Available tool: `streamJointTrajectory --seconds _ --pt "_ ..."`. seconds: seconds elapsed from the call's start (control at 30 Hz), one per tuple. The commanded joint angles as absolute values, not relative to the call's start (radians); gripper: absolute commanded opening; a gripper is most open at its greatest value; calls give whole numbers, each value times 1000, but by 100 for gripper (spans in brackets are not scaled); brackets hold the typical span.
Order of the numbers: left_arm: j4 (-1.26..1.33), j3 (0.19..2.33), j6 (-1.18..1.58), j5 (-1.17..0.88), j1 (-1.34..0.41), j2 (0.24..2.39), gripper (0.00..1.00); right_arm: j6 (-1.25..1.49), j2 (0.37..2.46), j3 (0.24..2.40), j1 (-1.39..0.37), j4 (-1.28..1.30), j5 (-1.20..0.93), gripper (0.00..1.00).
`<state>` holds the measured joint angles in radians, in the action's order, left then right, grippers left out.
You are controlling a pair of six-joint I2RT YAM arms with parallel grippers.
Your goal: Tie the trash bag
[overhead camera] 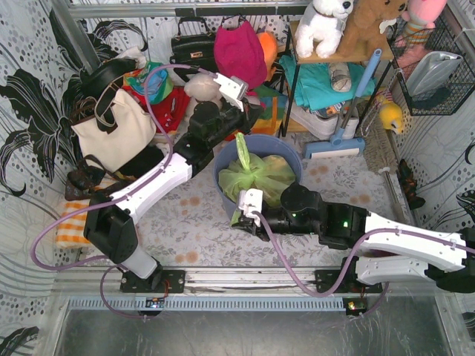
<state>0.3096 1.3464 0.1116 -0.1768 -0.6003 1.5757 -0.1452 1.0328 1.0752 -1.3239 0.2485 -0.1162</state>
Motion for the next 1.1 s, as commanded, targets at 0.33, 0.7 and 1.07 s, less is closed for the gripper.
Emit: streamJointTrajectory --seconds 0.33,0.7,1.07 --pt "-166 1499 350 -51 -595 1357 59 -217 927 1028 -1330 111 9 0" --pt "-312 1410 490 -153 -594 1287 65 -230 921 1028 -1330 86 8 0" --pt "-343 1372 514 -127 -595 1276 63 -204 954 1010 -1330 39 25 0"
